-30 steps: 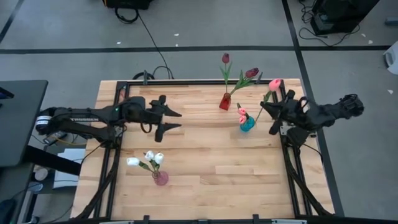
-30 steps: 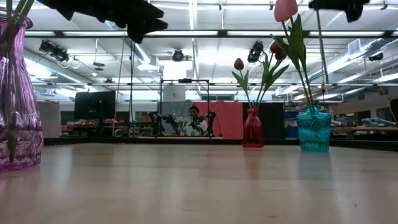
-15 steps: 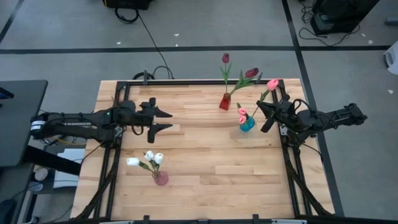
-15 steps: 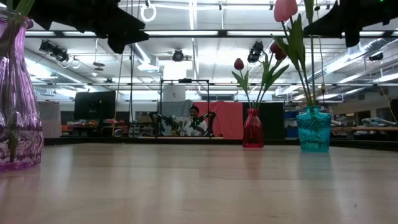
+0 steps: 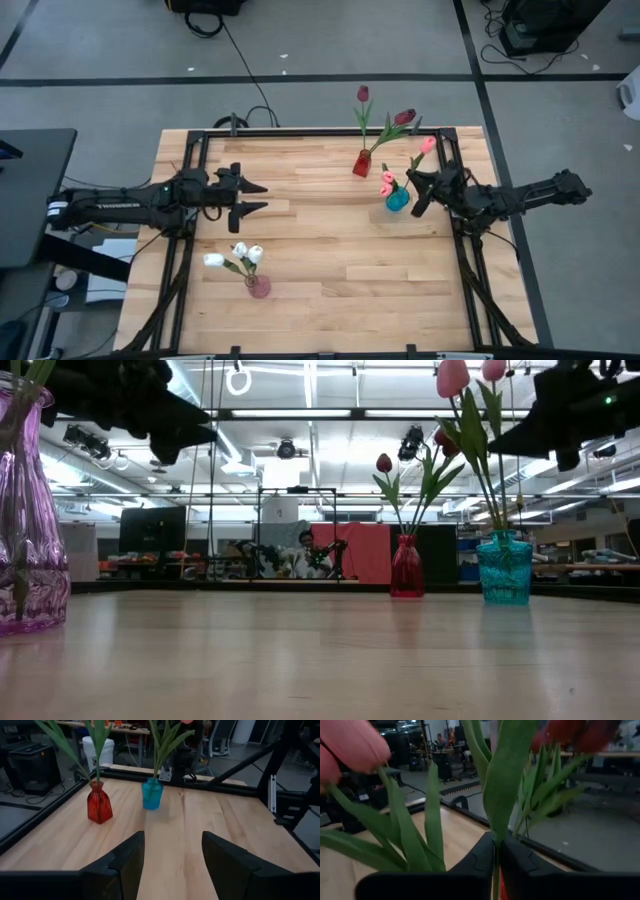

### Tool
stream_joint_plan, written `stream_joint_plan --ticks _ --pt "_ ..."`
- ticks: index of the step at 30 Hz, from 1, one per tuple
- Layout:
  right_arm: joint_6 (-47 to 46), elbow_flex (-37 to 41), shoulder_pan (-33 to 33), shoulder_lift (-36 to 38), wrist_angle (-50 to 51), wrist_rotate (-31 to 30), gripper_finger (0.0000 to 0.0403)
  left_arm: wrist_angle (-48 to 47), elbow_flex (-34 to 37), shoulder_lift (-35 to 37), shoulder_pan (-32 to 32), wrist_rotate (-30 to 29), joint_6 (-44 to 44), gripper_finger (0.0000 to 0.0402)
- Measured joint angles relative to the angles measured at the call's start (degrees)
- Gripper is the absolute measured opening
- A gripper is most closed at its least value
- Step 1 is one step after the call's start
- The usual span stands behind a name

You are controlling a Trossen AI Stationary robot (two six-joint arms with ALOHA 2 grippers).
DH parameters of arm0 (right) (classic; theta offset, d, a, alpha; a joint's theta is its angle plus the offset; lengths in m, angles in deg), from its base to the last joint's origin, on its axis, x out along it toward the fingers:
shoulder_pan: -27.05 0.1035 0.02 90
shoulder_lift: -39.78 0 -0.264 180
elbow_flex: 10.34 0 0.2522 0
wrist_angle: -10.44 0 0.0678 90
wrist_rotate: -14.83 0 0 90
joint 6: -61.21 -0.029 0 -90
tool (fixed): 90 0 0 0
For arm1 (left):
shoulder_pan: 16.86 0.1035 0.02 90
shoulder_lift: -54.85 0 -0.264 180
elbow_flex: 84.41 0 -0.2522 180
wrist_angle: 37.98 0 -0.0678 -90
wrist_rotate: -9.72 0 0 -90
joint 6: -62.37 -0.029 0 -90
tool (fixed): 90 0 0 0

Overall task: Sort flowers into vase by color
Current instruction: Put the pink flower into the blue glass vase

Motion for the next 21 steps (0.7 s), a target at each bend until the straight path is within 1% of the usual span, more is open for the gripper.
stream_joint_plan --ticks 5,8,11,16,21 --pt "-3.97 3.07 0.0 0.02 0.6 0.11 0.0076 0.55 2.98 4.62 0.01 -0.01 1.13 0.0203" --pt "-6.06 3.35 0.0 0.16 3.59 0.83 0.0101 0.43 4.65 6.96 0.01 -0.05 2.45 0.0203" --pt "-7.15 3.37 -0.01 1.69 7.01 3.87 0.012 0.02 5.78 8.12 0.01 -0.37 3.58 0.0203" --pt "-9.9 3.37 0.0 6.55 11.77 10.89 0.0135 -0.5 6.63 9.6 0.0 -0.51 3.82 0.0203" --pt "-9.08 4.08 0.0 11.01 11.4 14.17 0.0137 -2.8 6.63 11.4 0.01 -2.86 3.75 0.0203"
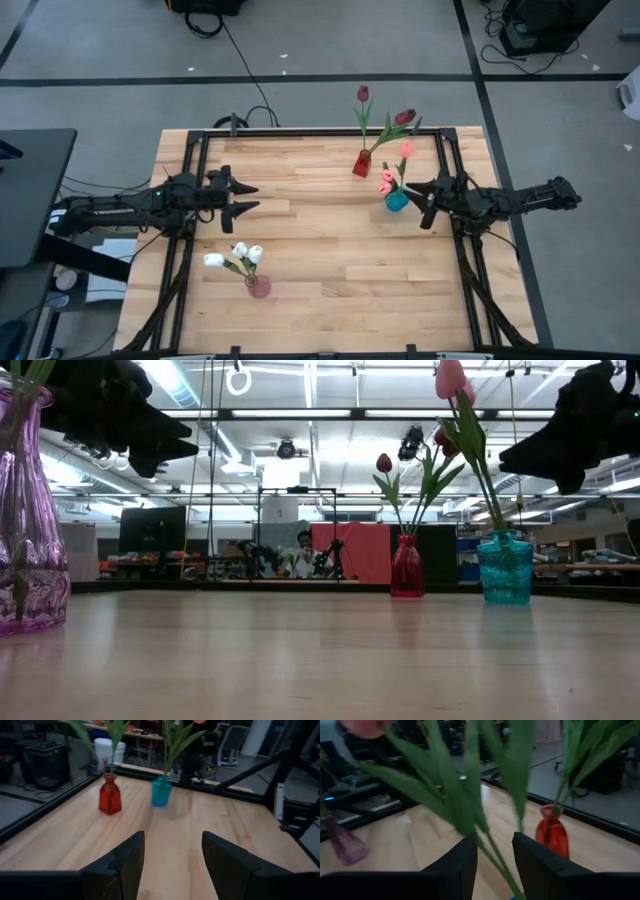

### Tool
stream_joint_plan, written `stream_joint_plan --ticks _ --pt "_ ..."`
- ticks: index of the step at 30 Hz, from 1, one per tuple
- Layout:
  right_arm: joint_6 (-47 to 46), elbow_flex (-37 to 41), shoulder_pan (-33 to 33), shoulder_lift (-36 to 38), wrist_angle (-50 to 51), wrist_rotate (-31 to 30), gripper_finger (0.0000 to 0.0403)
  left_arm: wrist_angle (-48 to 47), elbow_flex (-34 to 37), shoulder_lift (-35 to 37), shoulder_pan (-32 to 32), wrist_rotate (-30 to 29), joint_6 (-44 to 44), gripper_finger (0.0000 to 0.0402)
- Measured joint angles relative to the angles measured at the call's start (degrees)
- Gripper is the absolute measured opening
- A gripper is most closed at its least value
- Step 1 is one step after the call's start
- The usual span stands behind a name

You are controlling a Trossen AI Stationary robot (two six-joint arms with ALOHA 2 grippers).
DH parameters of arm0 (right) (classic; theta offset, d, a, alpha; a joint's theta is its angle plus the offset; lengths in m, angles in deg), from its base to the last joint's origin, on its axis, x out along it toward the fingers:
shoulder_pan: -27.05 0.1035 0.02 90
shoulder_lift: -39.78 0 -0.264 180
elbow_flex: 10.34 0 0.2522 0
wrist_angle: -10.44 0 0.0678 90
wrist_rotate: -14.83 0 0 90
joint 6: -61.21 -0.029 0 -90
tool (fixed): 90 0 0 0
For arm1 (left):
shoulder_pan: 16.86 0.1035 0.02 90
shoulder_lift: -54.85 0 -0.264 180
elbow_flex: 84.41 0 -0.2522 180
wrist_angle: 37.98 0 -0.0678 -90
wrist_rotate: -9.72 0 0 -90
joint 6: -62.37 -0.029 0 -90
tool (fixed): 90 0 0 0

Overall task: Sort flowers into vase by color
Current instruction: Put the pink flower into the blue glass vase, then return to Home Position

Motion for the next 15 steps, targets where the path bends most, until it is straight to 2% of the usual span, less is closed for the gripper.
stream_joint_plan --ticks 8,15 --pt "-1.03 7.31 0.0 4.86 -5.69 3.59 0.0137 -4.18 0.0 3.16 0.0 -4.11 0.0 0.0203" --pt "0.14 7.97 0.22 5.13 -10.8 5.75 0.0137 -4.85 0.0 3.63 -0.02 -4.12 -0.22 0.0203"
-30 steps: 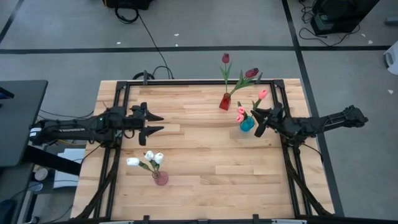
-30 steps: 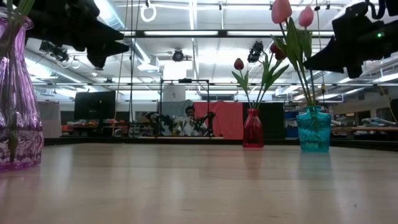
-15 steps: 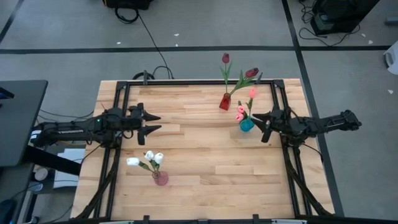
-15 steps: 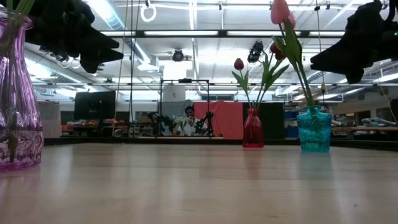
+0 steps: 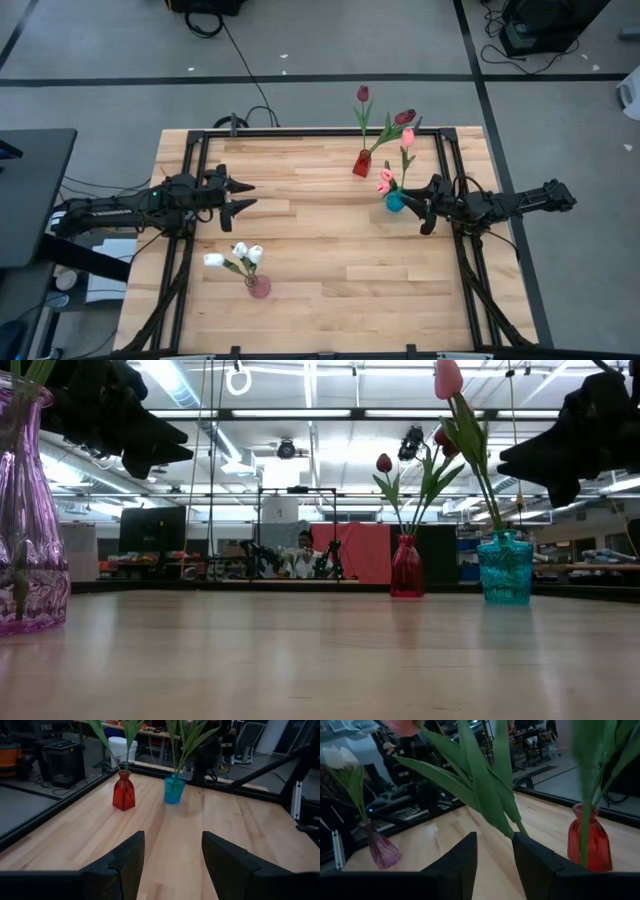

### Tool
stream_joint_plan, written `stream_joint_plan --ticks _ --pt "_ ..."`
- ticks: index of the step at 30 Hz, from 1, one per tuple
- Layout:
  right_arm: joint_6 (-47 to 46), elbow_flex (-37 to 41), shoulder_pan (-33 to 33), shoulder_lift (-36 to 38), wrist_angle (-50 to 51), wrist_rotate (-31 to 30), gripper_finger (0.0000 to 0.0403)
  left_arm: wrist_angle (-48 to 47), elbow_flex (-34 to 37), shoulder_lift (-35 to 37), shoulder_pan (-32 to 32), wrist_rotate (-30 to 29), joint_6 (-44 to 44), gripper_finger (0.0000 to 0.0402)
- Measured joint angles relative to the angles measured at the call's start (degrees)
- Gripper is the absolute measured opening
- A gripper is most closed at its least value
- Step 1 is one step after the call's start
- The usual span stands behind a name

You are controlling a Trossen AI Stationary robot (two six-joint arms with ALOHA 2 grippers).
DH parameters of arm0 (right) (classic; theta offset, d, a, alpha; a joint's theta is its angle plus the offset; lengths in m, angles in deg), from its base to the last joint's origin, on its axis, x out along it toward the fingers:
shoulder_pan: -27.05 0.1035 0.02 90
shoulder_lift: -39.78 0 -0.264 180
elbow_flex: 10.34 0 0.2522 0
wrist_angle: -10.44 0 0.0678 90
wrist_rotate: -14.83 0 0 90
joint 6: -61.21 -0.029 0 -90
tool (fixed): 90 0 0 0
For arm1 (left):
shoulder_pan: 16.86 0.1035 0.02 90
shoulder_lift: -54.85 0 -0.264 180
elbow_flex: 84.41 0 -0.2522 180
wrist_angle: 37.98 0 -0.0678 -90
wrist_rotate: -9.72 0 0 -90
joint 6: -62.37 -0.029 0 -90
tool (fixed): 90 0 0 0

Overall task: Sort flowers into vase by color
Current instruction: Return to Home Position

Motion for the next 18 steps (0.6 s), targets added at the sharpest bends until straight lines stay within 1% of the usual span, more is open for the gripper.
stream_joint_plan --ticks 4,6,7,9,10,12,15,18 --pt "1.71 0.11 0.01 0.0 -0.15 0.03 0.0136 -0.39 0.0 0.04 0.0 0.98 -0.79 0.0203" --pt "2.35 1.83 0.0 0.04 -3.11 0.52 0.0136 0.13 0.28 0.0 0.0 1.65 -0.79 0.0203" --pt "3.43 2.68 0.0 -0.19 -5.77 1.52 0.0136 2.02 1.23 0.02 0.0 2.06 -0.68 0.0203" --pt "4.86 2.71 0.15 -0.52 -6.24 3.99 0.0136 7.07 4.37 0.04 0.0 4.09 0.52 0.0203" --pt "5.29 2.71 0.17 -0.46 -6.11 4.3 0.0136 9.6 6.15 0.08 0.0 5.22 0.9 0.0203" --pt "6.11 2.71 0.14 -0.25 -6.19 3.4 0.0136 14.09 9.77 0.13 -0.06 6.6 1.71 0.0203" --pt "6.17 2.71 0.15 -0.14 -6.2 2.68 0.0135 21.34 14.65 0.15 0.0 6.73 1.54 0.0203" --pt "2.77 2.71 0.13 -0.14 -7.06 2.08 0.0135 22.36 15.19 0.32 0.0 7.18 -0.3 0.0203"
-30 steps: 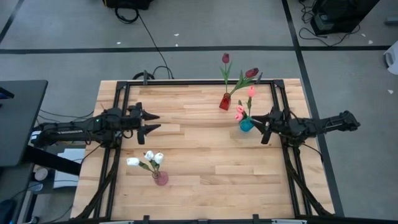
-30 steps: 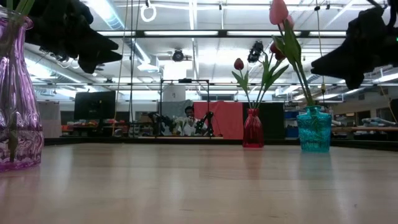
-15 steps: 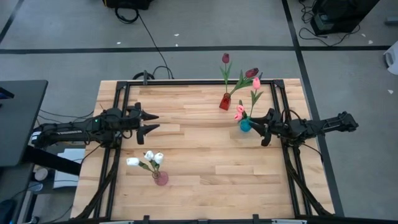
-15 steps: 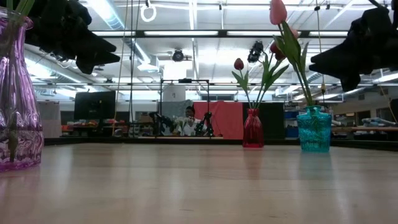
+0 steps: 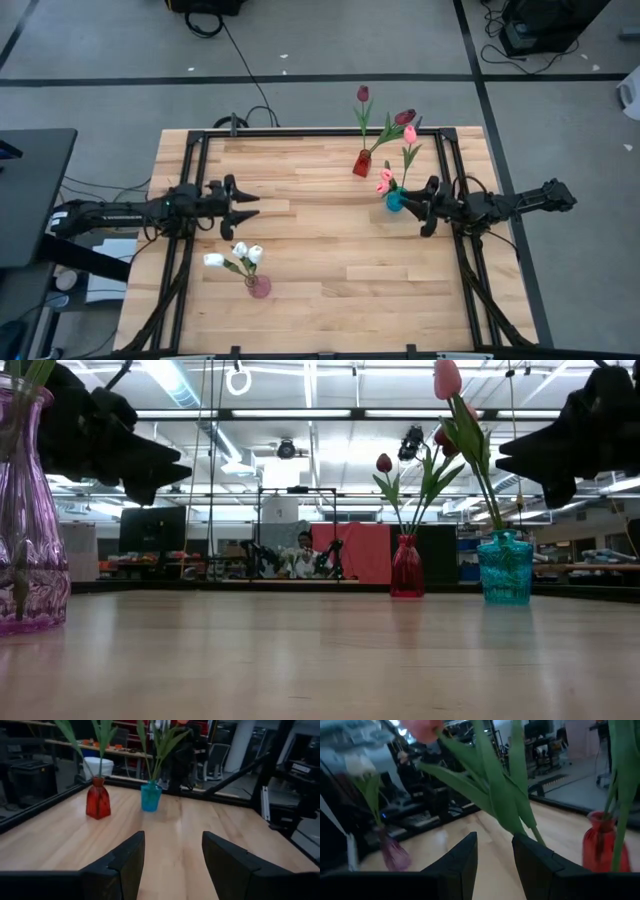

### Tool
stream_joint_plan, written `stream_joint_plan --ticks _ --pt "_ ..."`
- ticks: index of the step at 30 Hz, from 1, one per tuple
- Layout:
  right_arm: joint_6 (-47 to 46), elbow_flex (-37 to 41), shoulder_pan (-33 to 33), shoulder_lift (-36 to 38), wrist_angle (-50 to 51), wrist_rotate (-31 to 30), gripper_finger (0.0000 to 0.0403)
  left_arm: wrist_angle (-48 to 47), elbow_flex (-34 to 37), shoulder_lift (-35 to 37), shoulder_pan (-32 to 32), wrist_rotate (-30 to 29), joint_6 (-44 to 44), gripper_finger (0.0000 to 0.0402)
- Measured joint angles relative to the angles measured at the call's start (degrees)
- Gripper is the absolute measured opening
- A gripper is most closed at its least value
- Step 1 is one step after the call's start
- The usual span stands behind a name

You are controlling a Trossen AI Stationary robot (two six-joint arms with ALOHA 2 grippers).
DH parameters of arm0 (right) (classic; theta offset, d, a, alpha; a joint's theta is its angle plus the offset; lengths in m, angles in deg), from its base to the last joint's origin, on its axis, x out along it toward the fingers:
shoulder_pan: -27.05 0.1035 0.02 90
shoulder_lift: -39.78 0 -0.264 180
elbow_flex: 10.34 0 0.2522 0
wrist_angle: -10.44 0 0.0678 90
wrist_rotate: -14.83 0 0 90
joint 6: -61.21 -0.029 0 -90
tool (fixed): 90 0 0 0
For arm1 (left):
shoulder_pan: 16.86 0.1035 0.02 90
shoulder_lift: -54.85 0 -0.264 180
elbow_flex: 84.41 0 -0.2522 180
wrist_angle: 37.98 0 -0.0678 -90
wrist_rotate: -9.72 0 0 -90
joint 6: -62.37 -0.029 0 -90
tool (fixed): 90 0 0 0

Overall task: Sort flowers into vase by color
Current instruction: Return to Home Position

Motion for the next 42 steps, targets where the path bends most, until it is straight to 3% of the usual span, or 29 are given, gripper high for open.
stream_joint_plan --ticks 7,13,42 --pt "-11.57 0.0 0.02 0.02 -0.65 0.45 0.0135 1.39 0.03 -0.04 0.0 0.24 -2.28 0.0203" --pt "-6.88 0.0 0.0 0.02 -0.62 0.45 0.0135 2.21 0.05 -0.06 0.0 -1.96 -5.23 0.0203" --pt "-7.34 0.0 0.0 0.02 -0.8 0.47 0.0135 2.12 0.07 -0.06 0.0 -1.96 -5.42 0.0203"
